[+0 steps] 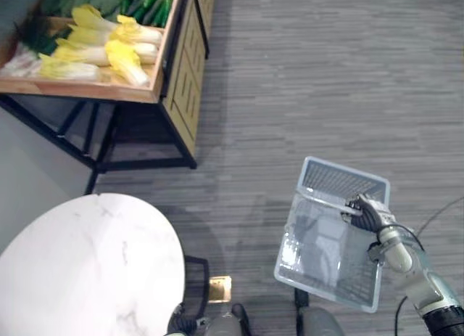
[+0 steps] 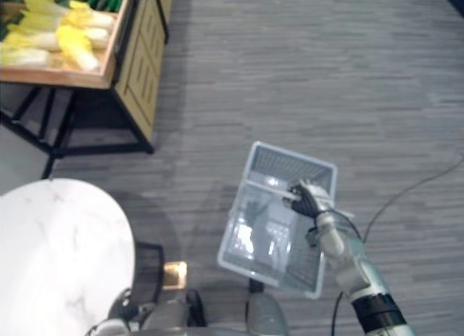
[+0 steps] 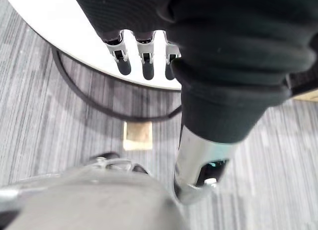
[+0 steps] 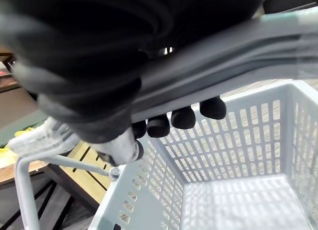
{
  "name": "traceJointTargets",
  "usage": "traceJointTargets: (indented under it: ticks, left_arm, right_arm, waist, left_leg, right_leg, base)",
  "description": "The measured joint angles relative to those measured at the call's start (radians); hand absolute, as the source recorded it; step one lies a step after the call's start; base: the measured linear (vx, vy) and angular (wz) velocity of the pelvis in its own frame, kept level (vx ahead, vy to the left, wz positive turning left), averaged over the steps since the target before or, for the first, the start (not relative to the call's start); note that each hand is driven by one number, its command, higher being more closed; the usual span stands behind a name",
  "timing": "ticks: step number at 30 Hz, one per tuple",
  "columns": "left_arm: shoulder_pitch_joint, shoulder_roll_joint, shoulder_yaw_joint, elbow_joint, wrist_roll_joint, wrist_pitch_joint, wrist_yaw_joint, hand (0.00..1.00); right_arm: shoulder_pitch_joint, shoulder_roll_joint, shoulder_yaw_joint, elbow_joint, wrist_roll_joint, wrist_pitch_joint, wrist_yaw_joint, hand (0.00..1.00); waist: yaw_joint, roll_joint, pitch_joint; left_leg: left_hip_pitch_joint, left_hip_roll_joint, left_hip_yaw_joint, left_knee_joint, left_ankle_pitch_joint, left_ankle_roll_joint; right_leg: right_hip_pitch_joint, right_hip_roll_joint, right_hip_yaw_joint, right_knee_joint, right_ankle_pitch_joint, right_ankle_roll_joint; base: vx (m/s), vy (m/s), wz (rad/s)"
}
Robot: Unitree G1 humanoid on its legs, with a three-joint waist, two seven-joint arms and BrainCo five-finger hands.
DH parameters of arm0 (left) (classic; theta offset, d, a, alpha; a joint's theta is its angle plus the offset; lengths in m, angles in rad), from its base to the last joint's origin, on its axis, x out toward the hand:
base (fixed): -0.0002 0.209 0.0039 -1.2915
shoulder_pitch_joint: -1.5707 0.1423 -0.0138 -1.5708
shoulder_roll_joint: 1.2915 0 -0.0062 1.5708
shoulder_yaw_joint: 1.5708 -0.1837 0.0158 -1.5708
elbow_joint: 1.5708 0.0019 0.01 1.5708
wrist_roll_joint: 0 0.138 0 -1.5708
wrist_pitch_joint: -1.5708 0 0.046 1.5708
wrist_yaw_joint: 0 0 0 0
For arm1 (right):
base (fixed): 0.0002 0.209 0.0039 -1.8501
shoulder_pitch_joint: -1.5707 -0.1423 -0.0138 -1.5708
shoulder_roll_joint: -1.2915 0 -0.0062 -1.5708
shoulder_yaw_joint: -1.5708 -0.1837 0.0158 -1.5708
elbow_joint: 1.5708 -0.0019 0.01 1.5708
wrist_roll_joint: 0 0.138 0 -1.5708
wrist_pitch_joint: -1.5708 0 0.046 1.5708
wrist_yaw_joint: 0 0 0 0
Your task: Pick vegetable in the basket
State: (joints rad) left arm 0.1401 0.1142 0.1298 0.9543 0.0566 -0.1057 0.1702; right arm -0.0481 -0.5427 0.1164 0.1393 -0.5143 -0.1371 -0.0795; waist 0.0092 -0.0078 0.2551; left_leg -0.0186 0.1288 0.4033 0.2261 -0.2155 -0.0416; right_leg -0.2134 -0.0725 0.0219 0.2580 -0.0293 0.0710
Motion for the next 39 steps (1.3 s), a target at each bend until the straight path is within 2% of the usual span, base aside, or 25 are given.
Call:
traceJointTargets:
  ticks: [3, 4, 5, 6, 8, 10, 11, 12, 13, 14, 15, 16, 17, 20, 22, 23, 25, 26, 28, 30, 32, 35, 37, 38, 39]
  left_arm:
    - [0.003, 0.035, -0.049, 0.001, 0.005, 0.001, 0.001, 0.00]
    - [0.004, 0.040, -0.055, 0.001, 0.005, 0.001, 0.001, 0.00]
    - [0.006, 0.046, -0.056, 0.000, 0.004, 0.001, 0.002, 0.00]
    - [0.000, 0.048, -0.056, -0.001, 0.004, 0.002, 0.002, 0.00]
    - [-0.018, 0.054, -0.054, -0.002, 0.003, 0.007, 0.003, 0.00]
    - [-0.035, 0.055, -0.055, -0.004, 0.002, 0.008, 0.003, 0.00]
    - [-0.045, 0.055, -0.054, -0.004, 0.003, 0.008, 0.004, 0.00]
    - [-0.050, 0.055, -0.054, -0.004, 0.004, 0.009, 0.004, 0.00]
    - [-0.058, 0.055, -0.054, -0.004, 0.004, 0.010, 0.007, 0.00]
    - [-0.064, 0.069, -0.052, -0.005, 0.005, 0.010, 0.011, 0.00]
    - [-0.064, 0.073, -0.052, -0.006, 0.005, 0.010, 0.011, 0.00]
    - [-0.072, 0.062, -0.051, 0.006, 0.005, 0.011, 0.014, 0.00]
    - [-0.073, 0.037, -0.051, 0.002, 0.006, 0.012, 0.019, 0.00]
    - [-0.074, 0.001, -0.050, -0.003, 0.006, 0.005, 0.019, 0.00]
    - [-0.065, -0.008, -0.049, 0.001, 0.004, 0.006, 0.020, 0.00]
    - [-0.064, -0.010, -0.034, -0.009, -0.001, 0.006, 0.022, 0.00]
    - [-0.058, -0.010, -0.022, -0.011, -0.001, 0.006, 0.022, 0.00]
    - [-0.048, -0.009, -0.009, -0.016, -0.004, 0.006, 0.023, 0.00]
    - [-0.045, -0.007, -0.008, -0.018, -0.004, 0.005, 0.021, 0.00]
    - [-0.029, -0.004, -0.005, -0.019, -0.004, 0.006, 0.021, 0.00]
    - [-0.018, -0.006, 0.004, -0.041, -0.006, -0.001, 0.020, 0.00]
    - [-0.022, -0.011, 0.001, -0.047, -0.003, 0.001, 0.019, 0.00]
    - [-0.023, -0.013, -0.001, -0.046, 0.003, 0.006, 0.019, 0.00]
    - [-0.016, -0.017, -0.004, -0.044, 0.004, 0.008, 0.020, 0.00]
    - [-0.019, -0.013, -0.001, -0.039, 0.005, 0.008, 0.021, 0.00]
  right_arm:
    - [-0.009, 0.028, -0.001, 0.019, -0.031, -0.001, -0.002, 1.00]
    - [-0.009, 0.034, -0.001, 0.022, -0.032, 0.000, -0.002, 1.00]
    - [-0.005, 0.044, -0.001, 0.022, -0.035, 0.000, -0.002, 1.00]
    - [-0.005, 0.047, -0.001, 0.022, -0.036, 0.000, -0.002, 1.00]
    - [-0.011, 0.047, -0.003, 0.022, -0.036, 0.001, -0.002, 1.00]
    - [-0.020, 0.050, -0.014, 0.022, -0.036, 0.002, -0.002, 1.00]
    - [-0.029, 0.050, -0.023, 0.022, -0.037, 0.003, -0.002, 1.00]
    - [-0.032, 0.051, -0.029, 0.021, -0.037, 0.003, -0.002, 1.00]
    - [-0.032, 0.051, -0.041, 0.019, -0.037, 0.003, -0.003, 1.00]
    - [-0.024, 0.052, -0.061, 0.009, -0.040, 0.007, -0.003, 1.00]
    - [-0.018, 0.053, -0.066, 0.003, -0.040, 0.008, -0.003, 1.00]
    - [-0.003, 0.042, -0.079, -0.011, -0.046, 0.018, -0.004, 1.00]
    - [-0.004, 0.042, -0.093, -0.015, -0.067, 0.034, -0.005, 1.00]
    - [0.005, 0.039, -0.119, -0.023, -0.075, 0.043, -0.005, 1.00]
    - [0.016, 0.029, -0.116, -0.027, -0.075, 0.043, -0.005, 1.00]
    - [0.026, 0.019, -0.111, -0.024, -0.075, 0.044, -0.005, 1.00]
    - [0.034, 0.016, -0.097, -0.023, -0.074, 0.044, -0.005, 1.00]
    - [0.039, 0.014, -0.082, -0.023, -0.073, 0.041, -0.005, 1.00]
    - [0.038, 0.013, -0.078, -0.026, -0.073, 0.040, -0.006, 1.00]
    - [0.039, 0.014, -0.074, -0.025, -0.073, 0.040, -0.006, 1.00]
    - [0.042, 0.014, -0.077, -0.025, -0.073, 0.040, -0.007, 1.00]
    - [0.053, 0.014, -0.087, -0.019, -0.074, 0.040, -0.008, 1.00]
    - [0.065, 0.015, -0.092, -0.006, -0.074, 0.042, -0.008, 1.00]
    - [0.070, 0.013, -0.094, -0.006, -0.074, 0.042, -0.008, 1.00]
    - [0.070, 0.026, -0.097, -0.002, -0.074, 0.042, -0.008, 1.00]
  waist:
    - [-0.003, -0.032, 0.020]
    - [-0.004, -0.035, 0.022]
    - [-0.009, -0.031, 0.024]
    - [-0.017, -0.036, 0.021]
    - [-0.013, -0.032, 0.024]
    - [-0.006, -0.024, 0.029]
    - [-0.005, -0.019, 0.031]
    - [-0.005, -0.019, 0.031]
    - [-0.005, -0.026, 0.027]
    - [-0.007, -0.035, 0.024]
    - [-0.007, -0.037, 0.024]
    - [-0.008, -0.016, 0.024]
    - [-0.014, 0.030, 0.008]
    - [-0.036, 0.040, 0.004]
    - [-0.033, 0.037, 0.004]
    - [-0.028, 0.037, 0.005]
    - [-0.021, 0.038, 0.005]
    - [-0.009, 0.027, 0.012]
    - [0.000, 0.029, 0.011]
    - [0.001, 0.029, 0.010]
    - [0.004, 0.028, 0.009]
    - [0.007, 0.028, 0.008]
    - [0.007, 0.043, -0.001]
    - [0.008, 0.049, -0.008]
    - [0.008, 0.037, -0.008]
  left_leg:
    - [0.092, -0.014, 0.052, -0.013, -0.045, 0.017]
    - [0.107, -0.015, 0.056, -0.013, -0.052, 0.020]
    - [0.122, -0.014, 0.058, -0.014, -0.057, 0.022]
    - [0.127, -0.012, 0.061, -0.017, -0.057, 0.021]
    - [0.122, 0.004, 0.064, -0.018, -0.056, 0.019]
    - [0.117, 0.023, 0.066, -0.018, -0.051, 0.010]
    - [0.116, 0.036, 0.063, -0.021, -0.046, 0.001]
    - [0.116, 0.041, 0.058, -0.022, -0.042, -0.006]
    - [0.118, 0.046, 0.051, -0.023, -0.034, -0.022]
    - [0.142, 0.057, 0.045, -0.031, -0.036, -0.081]
    - [0.150, 0.057, 0.039, -0.035, -0.036, -0.093]
    - [0.179, 0.080, 0.016, -0.056, -0.042, -0.145]
    - [0.165, 0.133, 0.005, -0.067, -0.004, -0.182]
    - [0.124, 0.187, -0.071, -0.005, 0.101, -0.194]
    - [0.060, 0.218, -0.125, 0.138, 0.154, -0.181]
    - [0.000, 0.245, -0.143, 0.253, 0.253, -0.145]
    - [-0.027, 0.273, -0.128, 0.309, 0.364, -0.103]
    - [-0.051, 0.308, -0.086, 0.396, 0.411, -0.089]
    - [-0.105, 0.317, -0.004, 0.534, 0.283, -0.067]
    - [-0.148, 0.311, 0.090, 0.562, 0.208, -0.045]
    - [-0.205, 0.294, 0.170, 0.468, 0.171, -0.048]
    - [-0.216, 0.207, 0.223, 0.158, 0.199, -0.048]
    - [-0.203, 0.144, 0.180, -0.089, 0.346, -0.039]
    - [-0.190, 0.133, 0.135, -0.160, 0.481, -0.005]
    - [-0.178, 0.117, 0.124, -0.160, 0.445, 0.019]
  right_leg:
    - [-0.122, -0.059, -0.132, 0.340, -0.001, 0.004]
    - [-0.125, -0.073, -0.154, 0.364, 0.000, 0.006]
    - [-0.131, -0.107, -0.215, 0.399, -0.015, -0.015]
    - [-0.135, -0.145, -0.277, 0.401, -0.037, -0.049]
    - [-0.132, -0.187, -0.335, 0.326, -0.044, -0.058]
    - [-0.131, -0.212, -0.346, 0.188, -0.035, -0.047]
    - [-0.131, -0.225, -0.338, 0.083, -0.010, -0.010]
    - [-0.131, -0.232, -0.334, 0.033, 0.006, 0.005]
    - [-0.130, -0.242, -0.310, -0.055, 0.054, 0.006]
    - [-0.106, -0.248, -0.281, -0.124, 0.134, 0.006]
    - [-0.099, -0.251, -0.279, -0.125, 0.157, -0.004]
    - [-0.083, -0.246, -0.287, -0.078, 0.191, 0.086]
    - [-0.103, -0.210, -0.319, -0.019, 0.136, 0.047]
    - [-0.124, -0.216, -0.375, 0.147, -0.013, 0.013]
    - [-0.108, -0.227, -0.405, 0.219, -0.089, 0.004]
    - [-0.071, -0.231, -0.430, 0.229, -0.127, -0.007]
    - [-0.024, -0.221, -0.449, 0.208, -0.141, -0.017]
    - [0.040, -0.207, -0.462, 0.150, -0.149, -0.030]
    - [0.101, -0.194, -0.477, 0.096, -0.160, -0.048]
    - [0.153, -0.171, -0.501, 0.047, -0.161, -0.050]
    - [0.187, -0.149, -0.538, 0.015, -0.159, -0.046]
    - [0.213, -0.151, -0.585, -0.002, -0.156, -0.040]
    - [0.239, -0.155, -0.612, 0.000, -0.153, -0.021]
    - [0.254, -0.157, -0.616, 0.008, -0.168, 0.020]
    - [0.265, -0.167, -0.617, 0.008, -0.178, 0.040]
  base:
    - [-0.02, 0.086, -0.38]
    - [0.01, 0.054, -0.12]
    - [0.03, 0.031, -0.07]
    - [0.04, 0.021, -0.04]
    - [0.08, -0.036, -0.11]
    - [0.16, -0.151, -0.15]
    - [0.18, -0.197, -0.08]
    - [0.23, -0.268, -0.03]
    - [0.28, -0.336, 0.12]
    - [0.30, -0.363, 0.16]
    - [0.37, -0.408, 0.29]
    - [0.34, -0.379, 0.27]
    - [0.32, -0.364, 0.32]
    - [0.24, -0.339, 0.45]
    - [0.26, -0.444, 0.55]
    - [0.25, -0.441, 0.50]
    - [0.20, -0.275, 0.24]
    - [0.21, -0.261, 0.11]
    - [0.17, -0.225, 0.10]
    - [0.12, -0.162, 0.17]
    - [0.17, -0.089, 0.25]
    - [0.18, 0.061, 0.28]
    - [0.27, 0.185, 0.26]
    - [0.29, 0.222, 0.20]
    - [0.29, 0.209, 0.38]
